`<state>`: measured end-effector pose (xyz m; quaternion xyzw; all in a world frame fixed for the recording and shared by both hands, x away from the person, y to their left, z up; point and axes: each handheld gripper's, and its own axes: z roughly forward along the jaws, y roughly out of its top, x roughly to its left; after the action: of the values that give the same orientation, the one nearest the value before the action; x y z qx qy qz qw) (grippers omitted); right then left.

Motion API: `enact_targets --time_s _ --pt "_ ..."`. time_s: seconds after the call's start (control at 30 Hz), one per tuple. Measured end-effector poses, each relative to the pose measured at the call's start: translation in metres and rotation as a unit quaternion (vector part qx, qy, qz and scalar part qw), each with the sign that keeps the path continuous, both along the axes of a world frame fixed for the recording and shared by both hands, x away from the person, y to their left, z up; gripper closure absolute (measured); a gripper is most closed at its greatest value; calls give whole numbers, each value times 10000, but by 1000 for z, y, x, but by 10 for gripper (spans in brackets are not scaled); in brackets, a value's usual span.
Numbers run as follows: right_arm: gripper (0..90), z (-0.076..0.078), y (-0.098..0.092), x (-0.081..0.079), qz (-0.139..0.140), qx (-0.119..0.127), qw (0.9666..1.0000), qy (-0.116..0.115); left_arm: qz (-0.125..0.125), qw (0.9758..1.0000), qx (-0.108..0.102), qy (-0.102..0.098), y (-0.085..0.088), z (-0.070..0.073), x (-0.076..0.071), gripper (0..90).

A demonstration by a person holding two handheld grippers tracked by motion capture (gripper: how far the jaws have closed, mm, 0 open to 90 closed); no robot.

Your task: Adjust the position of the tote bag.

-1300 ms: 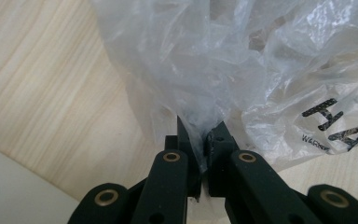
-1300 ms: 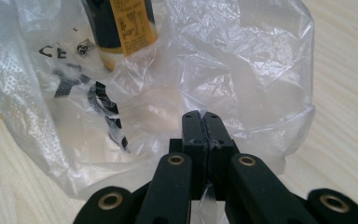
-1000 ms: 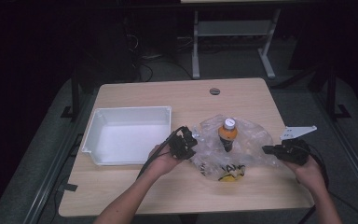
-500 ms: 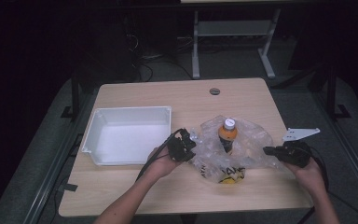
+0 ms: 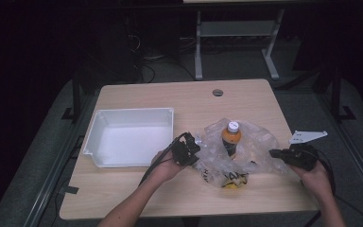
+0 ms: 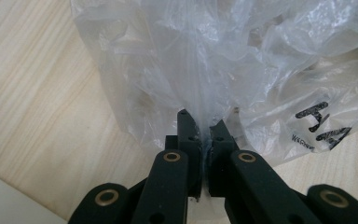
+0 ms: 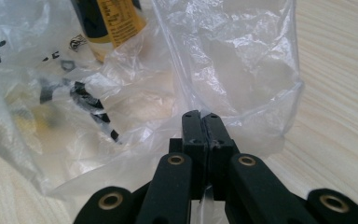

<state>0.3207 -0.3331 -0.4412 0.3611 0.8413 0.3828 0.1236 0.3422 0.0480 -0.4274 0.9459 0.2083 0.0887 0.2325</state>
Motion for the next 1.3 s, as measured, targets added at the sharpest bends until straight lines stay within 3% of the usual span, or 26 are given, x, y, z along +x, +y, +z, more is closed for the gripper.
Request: enact_targets --time_s 0.4,0.43,0.47,0.67,1.17,1.27,1.3 --pt "891 -2 -3 0 -71 -35 10000 5 -12 10000 36 7 -3 -5 -3 882" --pt "892 -2 -4 0 -108 -91 9999 5 -94 9997 219 36 -3 -8 -3 882" --pt "891 -6 -9 -1 -242 -418 9988 97 -67 9998 204 61 -1 -12 -4 881" --pt "891 -5 -20 -7 -361 -266 9989 94 -40 9999 115 95 1 -12 -5 880" --pt "890 -15 -29 -5 -510 -284 9979 295 -44 9999 30 115 4 -12 -11 878" --pt "889 -15 -29 -6 -527 -298 9977 311 -37 9999 -55 103 5 -8 -13 843" --pt "890 -14 -28 -6 -520 -312 9978 282 -15 9999 -58 106 5 -7 -15 787"
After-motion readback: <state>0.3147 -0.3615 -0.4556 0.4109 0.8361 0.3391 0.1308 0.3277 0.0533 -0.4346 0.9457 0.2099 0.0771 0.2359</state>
